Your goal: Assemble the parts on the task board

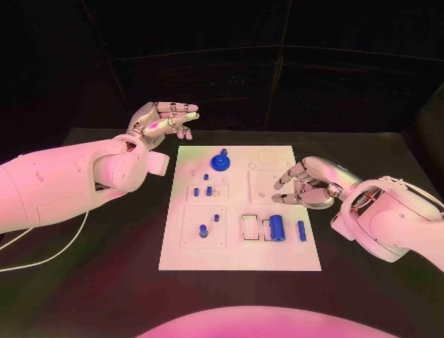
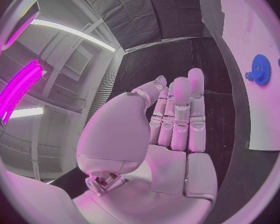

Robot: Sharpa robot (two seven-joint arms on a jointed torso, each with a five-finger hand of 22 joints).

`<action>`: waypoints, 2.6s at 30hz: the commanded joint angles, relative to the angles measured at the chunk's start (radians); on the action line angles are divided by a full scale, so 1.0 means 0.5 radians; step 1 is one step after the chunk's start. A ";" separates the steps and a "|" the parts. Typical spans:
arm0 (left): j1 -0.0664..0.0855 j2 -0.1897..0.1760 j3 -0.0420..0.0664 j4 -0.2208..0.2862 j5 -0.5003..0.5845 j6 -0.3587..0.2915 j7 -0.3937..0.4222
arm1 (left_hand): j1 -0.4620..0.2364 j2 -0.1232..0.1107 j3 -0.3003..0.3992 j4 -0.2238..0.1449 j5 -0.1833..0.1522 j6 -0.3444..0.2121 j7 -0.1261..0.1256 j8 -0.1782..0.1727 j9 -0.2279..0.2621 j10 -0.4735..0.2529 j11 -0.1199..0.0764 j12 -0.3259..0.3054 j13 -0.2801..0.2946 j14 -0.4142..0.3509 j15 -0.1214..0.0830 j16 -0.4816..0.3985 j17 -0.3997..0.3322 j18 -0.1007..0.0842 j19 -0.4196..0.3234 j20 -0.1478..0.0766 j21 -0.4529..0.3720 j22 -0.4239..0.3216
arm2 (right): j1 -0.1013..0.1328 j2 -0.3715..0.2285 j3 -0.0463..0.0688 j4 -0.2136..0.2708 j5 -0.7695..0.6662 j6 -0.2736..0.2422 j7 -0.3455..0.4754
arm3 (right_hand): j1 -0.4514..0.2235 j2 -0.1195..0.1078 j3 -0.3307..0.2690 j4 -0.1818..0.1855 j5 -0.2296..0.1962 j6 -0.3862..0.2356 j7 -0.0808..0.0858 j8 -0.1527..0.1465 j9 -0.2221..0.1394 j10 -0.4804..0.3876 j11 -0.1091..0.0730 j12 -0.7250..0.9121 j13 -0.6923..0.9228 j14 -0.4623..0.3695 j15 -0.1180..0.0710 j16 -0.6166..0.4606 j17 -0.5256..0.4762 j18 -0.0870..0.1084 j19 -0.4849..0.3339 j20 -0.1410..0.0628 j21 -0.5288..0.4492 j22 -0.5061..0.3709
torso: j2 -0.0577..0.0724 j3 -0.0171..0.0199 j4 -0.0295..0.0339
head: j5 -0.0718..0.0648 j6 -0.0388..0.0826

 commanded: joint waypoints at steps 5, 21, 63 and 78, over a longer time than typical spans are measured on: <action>0.000 -0.004 0.001 0.000 0.005 0.023 0.013 | 0.009 0.011 -0.009 0.000 0.010 -0.008 0.012 0.009 -0.003 -0.011 0.000 0.005 0.002 -0.009 0.001 -0.004 -0.002 0.028 0.001 0.000 -0.008 -0.003 | -0.042 -0.075 -0.008 0.064 -0.008 0.125 -0.536 | -0.076 0.065 -0.253 0.197 -0.031 -0.033 -0.022 0.140 0.111 -0.008 -0.002 0.714 0.802 0.096 -0.004 0.084 0.150 -0.053 0.050 -0.007 0.057 0.206 | -0.005 -0.0013 -0.007 | -0.072 -0.009; -0.006 0.002 0.000 -0.005 0.005 0.030 0.012 | 0.007 0.011 -0.011 0.001 0.010 -0.007 0.011 0.010 -0.003 -0.011 0.000 0.007 0.002 -0.009 0.001 -0.004 -0.003 0.028 0.002 0.000 -0.009 -0.003 | -0.151 0.024 -0.030 0.065 -0.126 0.275 -0.781 | -0.139 0.104 -0.491 0.306 -0.091 -0.131 -0.017 0.279 0.260 -0.006 0.004 0.870 1.035 0.104 -0.002 0.122 0.227 -0.063 0.072 0.002 0.084 0.250 | -0.002 -0.0011 -0.001 | -0.083 -0.020; -0.010 0.002 -0.001 -0.012 -0.001 0.037 0.009 | 0.001 0.012 -0.016 0.005 0.010 -0.008 0.012 0.011 -0.002 -0.013 0.001 0.010 0.002 -0.009 0.001 -0.003 -0.004 0.027 0.002 0.001 -0.011 -0.005 | -0.209 0.084 -0.033 0.059 0.039 -0.003 -0.714 | 0.294 0.239 -0.455 0.112 0.660 -0.217 -0.040 0.459 0.502 0.039 -0.023 0.967 1.215 0.115 -0.023 0.155 0.305 -0.073 0.097 -0.016 0.109 0.297 | -0.008 -0.0050 0.000 | -0.074 -0.018; -0.010 0.005 -0.001 -0.012 -0.001 0.050 -0.003 | -0.003 0.013 -0.020 0.008 0.010 -0.009 0.012 0.011 -0.003 -0.015 0.002 0.011 0.001 -0.010 0.002 -0.003 -0.005 0.027 0.003 0.001 -0.012 -0.006 | -0.208 0.079 -0.031 0.142 0.267 -0.174 -0.529 | 0.241 0.236 -0.464 0.161 0.743 -0.194 -0.047 0.456 0.512 0.061 -0.028 0.996 1.246 0.116 -0.026 0.159 0.315 -0.076 0.103 -0.018 0.115 0.307 | -0.003 -0.0055 -0.002 | -0.060 -0.013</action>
